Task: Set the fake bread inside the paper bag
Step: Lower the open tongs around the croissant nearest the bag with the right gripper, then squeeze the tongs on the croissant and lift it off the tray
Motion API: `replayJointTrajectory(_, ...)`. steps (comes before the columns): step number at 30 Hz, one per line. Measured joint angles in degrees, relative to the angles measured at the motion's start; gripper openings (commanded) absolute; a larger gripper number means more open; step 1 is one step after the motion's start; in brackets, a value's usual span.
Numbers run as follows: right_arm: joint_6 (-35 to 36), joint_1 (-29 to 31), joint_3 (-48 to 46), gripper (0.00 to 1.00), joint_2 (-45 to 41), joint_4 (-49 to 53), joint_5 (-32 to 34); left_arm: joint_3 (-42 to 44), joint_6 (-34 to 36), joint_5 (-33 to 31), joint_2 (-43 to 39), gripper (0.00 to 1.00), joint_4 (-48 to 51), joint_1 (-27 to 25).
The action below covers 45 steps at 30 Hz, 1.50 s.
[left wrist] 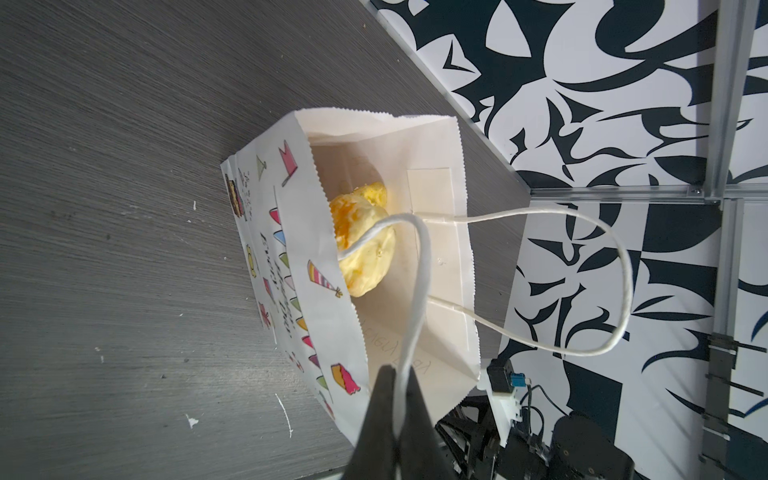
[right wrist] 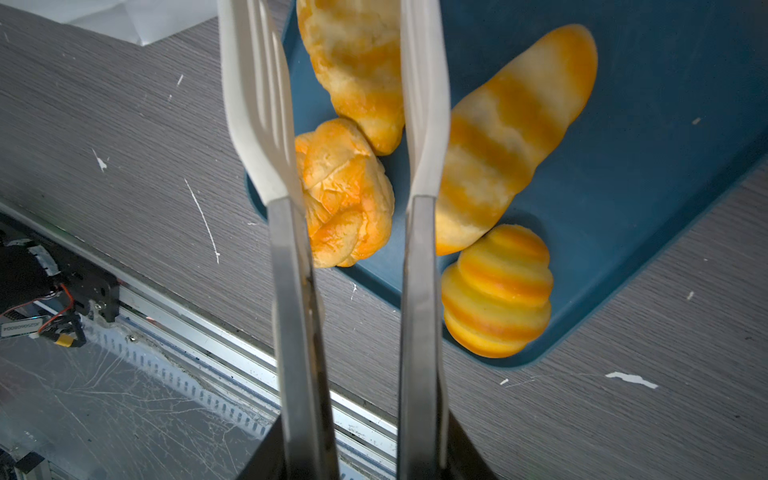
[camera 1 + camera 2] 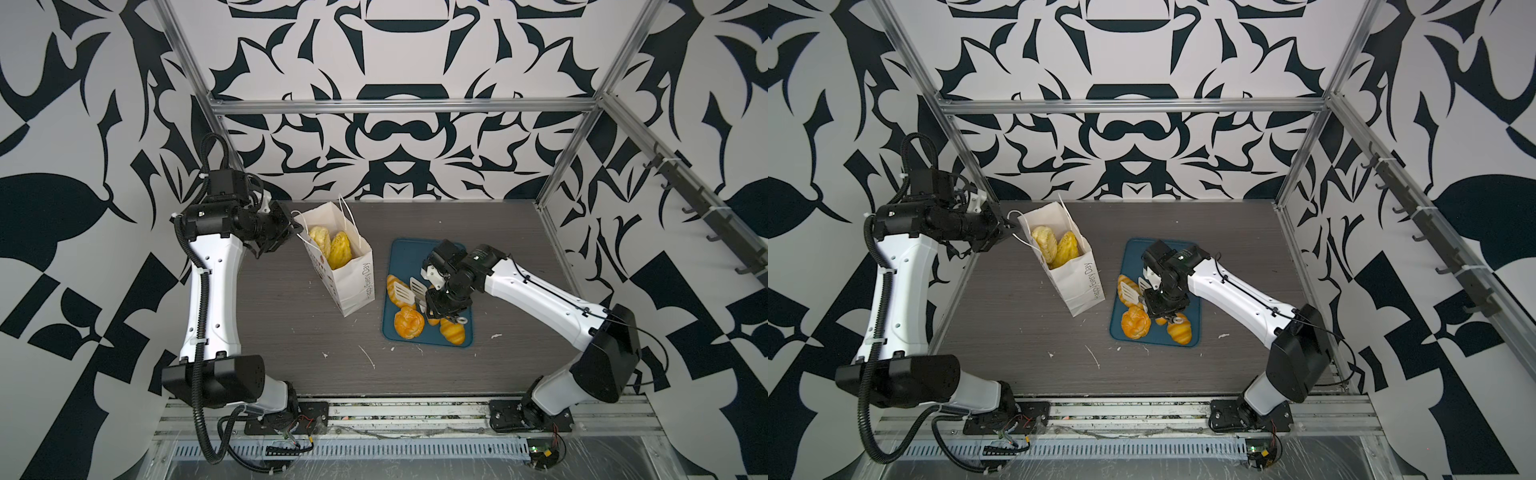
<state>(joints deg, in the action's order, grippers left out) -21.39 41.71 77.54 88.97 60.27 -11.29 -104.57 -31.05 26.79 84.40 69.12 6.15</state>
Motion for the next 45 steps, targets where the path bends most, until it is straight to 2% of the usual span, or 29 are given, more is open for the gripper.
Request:
replayJointTrajectory(7,0.2,0.0,0.1,0.47,1.9,-0.2,0.5,0.3,0.0,0.0,0.0,0.00,-0.2,0.0)
replayJointTrajectory(39,2.4,0.3,5.7,0.47,10.8,0.6,2.3,1.0,0.6,-0.4,-1.3,0.00,-0.3,0.3)
replayJointTrajectory(42,2.4,0.7,6.0,0.46,11.1,0.9,2.7,1.0,0.6,-0.4,-1.4,0.00,-0.3,0.3)
replayJointTrajectory(45,2.4,0.8,6.3,0.41,11.1,1.2,3.3,1.0,0.6,-0.4,-1.5,0.00,-0.3,0.3)
